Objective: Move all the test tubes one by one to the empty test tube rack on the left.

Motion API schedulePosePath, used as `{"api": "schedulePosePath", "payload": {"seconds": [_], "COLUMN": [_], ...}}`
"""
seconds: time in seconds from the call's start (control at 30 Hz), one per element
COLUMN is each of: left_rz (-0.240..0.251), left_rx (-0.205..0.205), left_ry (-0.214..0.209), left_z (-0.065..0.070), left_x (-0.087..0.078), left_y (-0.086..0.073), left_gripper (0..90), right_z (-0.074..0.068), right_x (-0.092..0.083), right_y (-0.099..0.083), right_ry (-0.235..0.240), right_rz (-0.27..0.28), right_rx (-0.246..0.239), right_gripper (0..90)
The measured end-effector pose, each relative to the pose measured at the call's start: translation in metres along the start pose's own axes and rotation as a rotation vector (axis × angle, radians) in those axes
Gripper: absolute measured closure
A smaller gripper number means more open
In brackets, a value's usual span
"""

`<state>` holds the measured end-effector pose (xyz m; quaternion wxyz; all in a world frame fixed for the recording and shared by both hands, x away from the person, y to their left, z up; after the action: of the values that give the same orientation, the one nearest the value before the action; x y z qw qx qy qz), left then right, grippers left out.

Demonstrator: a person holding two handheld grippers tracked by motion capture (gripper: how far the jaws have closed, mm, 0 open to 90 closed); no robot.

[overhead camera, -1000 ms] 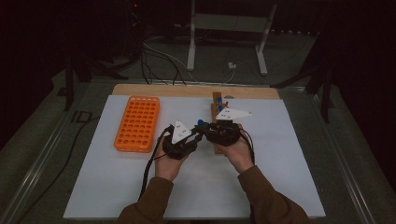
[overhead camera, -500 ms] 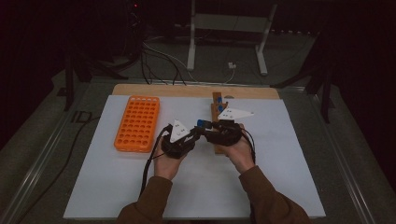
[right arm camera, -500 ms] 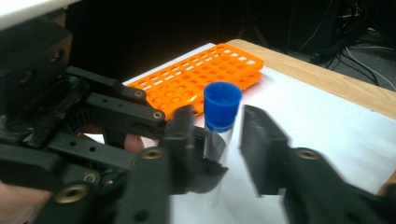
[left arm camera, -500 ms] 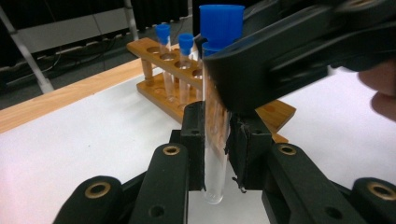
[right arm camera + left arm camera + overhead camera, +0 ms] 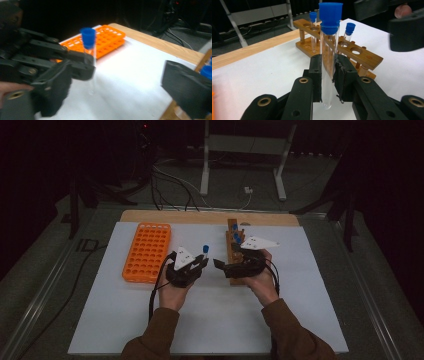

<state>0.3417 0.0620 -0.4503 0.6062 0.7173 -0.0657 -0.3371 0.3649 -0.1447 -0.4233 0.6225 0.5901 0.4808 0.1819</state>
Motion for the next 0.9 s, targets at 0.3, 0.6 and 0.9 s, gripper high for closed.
{"api": "schedulePosePath", "payload": {"seconds": [0.3, 0.6, 0.9], "left_rz": [0.001, 0.010, 0.013], "left_rx": [-0.022, -0.044, -0.072], "left_ry": [0.020, 0.042, 0.064], "left_z": [-0.012, -0.025, -0.041], "left_x": [-0.008, -0.018, -0.028], "left_y": [-0.004, -0.007, -0.014], "left_gripper": [76.9, 76.9, 76.9], "right_z": [0.006, 0.014, 0.022], "right_x": [-0.008, -0.017, -0.024], "right_y": [-0.014, -0.024, -0.034], "right_ry": [0.015, 0.009, -0.007], "right_rz": [-0.013, -0.009, -0.018], "right_rx": [-0.012, 0.008, 0.022], "right_gripper": [1.1, 1.2, 1.2]}}
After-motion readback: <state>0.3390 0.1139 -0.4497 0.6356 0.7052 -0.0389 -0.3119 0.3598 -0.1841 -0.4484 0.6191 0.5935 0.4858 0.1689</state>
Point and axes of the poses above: each handheld gripper's, and its own axes: x roughly forward along the jaws, y roughly out of its top, z roughly to its right, the point moved 2 cm from there along x, roughly forward along the jaws, and after that the axes turned 7 degrees about y, right-handed, at the moved point
